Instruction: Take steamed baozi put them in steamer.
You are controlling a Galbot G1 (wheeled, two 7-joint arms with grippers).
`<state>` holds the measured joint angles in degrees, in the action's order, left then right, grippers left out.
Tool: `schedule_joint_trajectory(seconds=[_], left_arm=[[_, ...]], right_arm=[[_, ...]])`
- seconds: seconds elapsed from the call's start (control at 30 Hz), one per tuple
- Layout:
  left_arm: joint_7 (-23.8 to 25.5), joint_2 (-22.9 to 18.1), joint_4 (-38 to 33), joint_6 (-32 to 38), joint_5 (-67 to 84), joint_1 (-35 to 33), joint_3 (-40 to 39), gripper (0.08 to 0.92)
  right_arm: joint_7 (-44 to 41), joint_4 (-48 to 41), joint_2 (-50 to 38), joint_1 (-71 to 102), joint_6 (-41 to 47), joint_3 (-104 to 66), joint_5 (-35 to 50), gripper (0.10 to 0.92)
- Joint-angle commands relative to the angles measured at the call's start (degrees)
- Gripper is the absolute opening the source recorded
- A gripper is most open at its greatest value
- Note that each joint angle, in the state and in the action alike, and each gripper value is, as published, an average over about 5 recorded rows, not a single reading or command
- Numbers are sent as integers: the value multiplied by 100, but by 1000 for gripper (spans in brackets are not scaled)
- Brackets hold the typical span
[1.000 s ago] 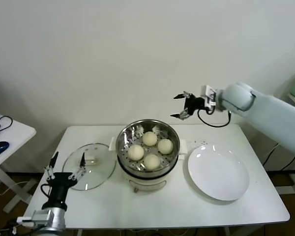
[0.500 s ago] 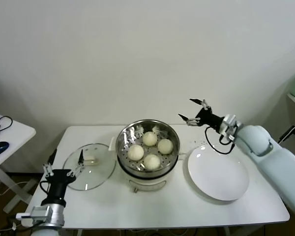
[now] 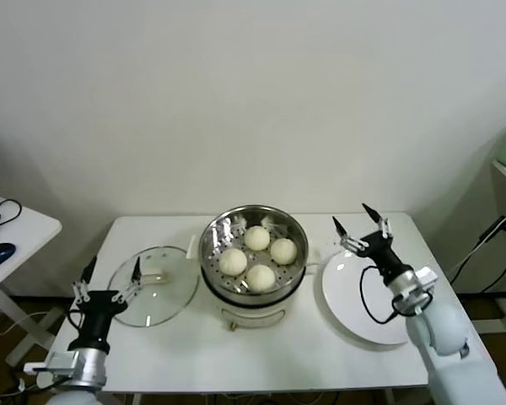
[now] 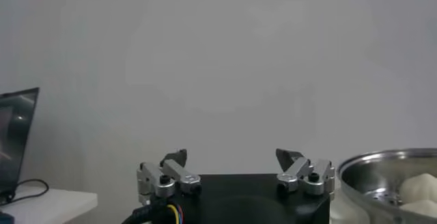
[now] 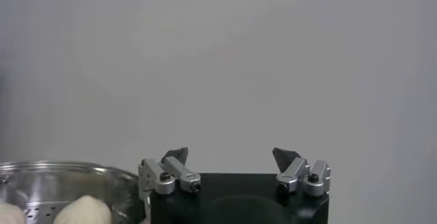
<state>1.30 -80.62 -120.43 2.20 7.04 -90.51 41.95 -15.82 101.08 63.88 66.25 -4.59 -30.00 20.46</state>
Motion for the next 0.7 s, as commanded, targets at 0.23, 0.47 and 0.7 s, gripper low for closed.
schedule_joint_trajectory(seconds=[0.23, 0.47, 0.7], left_arm=[[44, 89, 312, 153, 195, 61, 68, 823], [54, 61, 268, 114, 254, 128, 54, 823], [127, 4, 299, 217, 141, 157, 45, 823]], right_arm=[[122, 531, 1287, 2232, -523, -1097, -203, 823], [82, 577, 1273, 2233, -499, -1109, -201, 823], [63, 593, 1263, 2213, -470, -1086, -216, 823]])
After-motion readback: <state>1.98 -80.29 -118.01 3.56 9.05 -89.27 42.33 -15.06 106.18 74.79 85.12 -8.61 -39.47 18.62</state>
